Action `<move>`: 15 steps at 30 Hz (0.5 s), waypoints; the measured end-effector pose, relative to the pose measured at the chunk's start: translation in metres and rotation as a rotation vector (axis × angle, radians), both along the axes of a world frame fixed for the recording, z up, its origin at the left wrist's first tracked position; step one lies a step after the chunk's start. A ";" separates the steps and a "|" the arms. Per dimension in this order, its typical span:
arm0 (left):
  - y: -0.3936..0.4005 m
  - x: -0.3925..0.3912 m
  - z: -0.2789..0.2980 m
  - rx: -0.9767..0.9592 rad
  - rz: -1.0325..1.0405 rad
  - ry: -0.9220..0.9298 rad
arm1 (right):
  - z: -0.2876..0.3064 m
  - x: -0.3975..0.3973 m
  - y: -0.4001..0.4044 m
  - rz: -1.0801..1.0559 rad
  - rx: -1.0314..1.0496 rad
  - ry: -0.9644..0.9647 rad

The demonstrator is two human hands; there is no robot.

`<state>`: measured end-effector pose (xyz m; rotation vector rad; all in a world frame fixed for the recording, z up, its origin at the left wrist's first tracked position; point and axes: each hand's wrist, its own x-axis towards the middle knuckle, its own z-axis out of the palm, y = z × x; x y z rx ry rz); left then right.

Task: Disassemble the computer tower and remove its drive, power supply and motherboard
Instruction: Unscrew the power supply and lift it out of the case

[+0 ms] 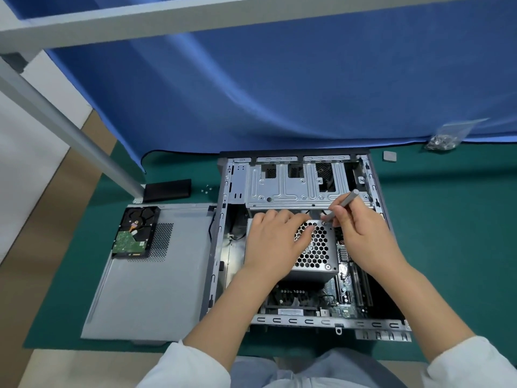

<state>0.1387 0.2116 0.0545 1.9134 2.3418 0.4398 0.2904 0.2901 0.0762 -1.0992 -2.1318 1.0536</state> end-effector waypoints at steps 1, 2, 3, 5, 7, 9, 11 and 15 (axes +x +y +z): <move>-0.001 0.000 0.000 -0.001 -0.003 -0.004 | 0.001 -0.001 -0.001 0.000 0.003 0.003; -0.001 0.000 0.000 -0.001 -0.005 -0.009 | 0.002 -0.001 -0.001 0.001 0.010 0.002; -0.001 0.001 0.000 -0.001 -0.004 -0.013 | 0.003 -0.001 -0.001 0.006 0.017 -0.006; -0.001 0.001 -0.001 0.000 -0.002 -0.016 | 0.004 -0.001 0.000 0.016 0.036 -0.039; 0.000 0.001 -0.001 -0.002 0.001 -0.015 | 0.004 -0.001 0.000 0.020 0.057 -0.079; 0.000 0.001 -0.001 0.000 0.003 -0.016 | 0.005 -0.002 0.000 0.016 0.074 -0.103; 0.000 0.002 -0.001 -0.006 -0.001 -0.008 | 0.005 -0.003 0.000 0.003 0.076 -0.115; 0.001 0.002 0.000 -0.020 -0.004 0.009 | 0.005 -0.003 0.000 -0.019 0.058 -0.123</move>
